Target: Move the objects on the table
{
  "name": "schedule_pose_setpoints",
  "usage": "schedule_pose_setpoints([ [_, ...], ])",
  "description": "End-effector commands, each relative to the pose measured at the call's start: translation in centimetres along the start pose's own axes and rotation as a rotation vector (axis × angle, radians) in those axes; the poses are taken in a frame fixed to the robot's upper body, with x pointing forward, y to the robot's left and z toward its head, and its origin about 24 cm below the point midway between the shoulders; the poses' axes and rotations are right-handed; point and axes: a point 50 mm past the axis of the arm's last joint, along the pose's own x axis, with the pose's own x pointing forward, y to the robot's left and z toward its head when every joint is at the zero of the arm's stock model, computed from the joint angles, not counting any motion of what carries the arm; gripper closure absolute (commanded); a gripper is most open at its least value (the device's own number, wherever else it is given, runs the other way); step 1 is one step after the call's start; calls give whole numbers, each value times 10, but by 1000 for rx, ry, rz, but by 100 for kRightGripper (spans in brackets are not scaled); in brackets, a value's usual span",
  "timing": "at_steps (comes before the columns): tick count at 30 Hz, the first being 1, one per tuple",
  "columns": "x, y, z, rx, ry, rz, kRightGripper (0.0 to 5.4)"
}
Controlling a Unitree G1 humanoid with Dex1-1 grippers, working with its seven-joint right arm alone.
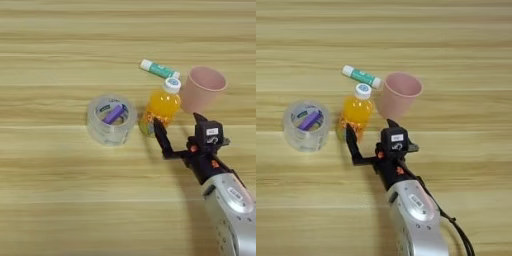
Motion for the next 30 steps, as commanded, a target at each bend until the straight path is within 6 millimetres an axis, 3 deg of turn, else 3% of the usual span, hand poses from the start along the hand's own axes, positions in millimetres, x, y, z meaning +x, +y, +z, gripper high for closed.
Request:
schedule_pose_setpoints([
  [1,-3,-8,15,-43,-55,-19,2],
  [17,-6,-40,17,-99,-46,-196,2],
  [30,24,-68,19,-156,-52,-265,2],
])
